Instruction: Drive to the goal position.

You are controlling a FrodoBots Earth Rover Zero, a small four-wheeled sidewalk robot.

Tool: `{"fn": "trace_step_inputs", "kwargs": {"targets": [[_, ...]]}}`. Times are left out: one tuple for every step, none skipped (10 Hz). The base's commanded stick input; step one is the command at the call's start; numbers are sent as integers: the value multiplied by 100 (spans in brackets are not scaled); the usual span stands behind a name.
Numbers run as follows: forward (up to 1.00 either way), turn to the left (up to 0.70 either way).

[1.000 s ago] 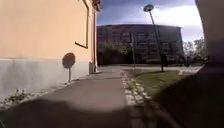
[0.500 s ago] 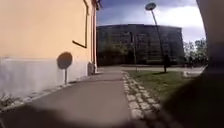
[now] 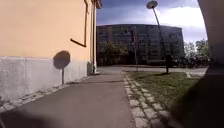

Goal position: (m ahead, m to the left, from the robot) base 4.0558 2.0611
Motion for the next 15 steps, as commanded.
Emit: {"fn": "trace_step_inputs", "kwargs": {"targets": [[69,0],[69,0],[69,0],[69,0],[69,0],[69,0],[69,4],[69,31],[69,0],[69,0],[69,0],[69,0],[69,0],[69,0],[69,0]]}}
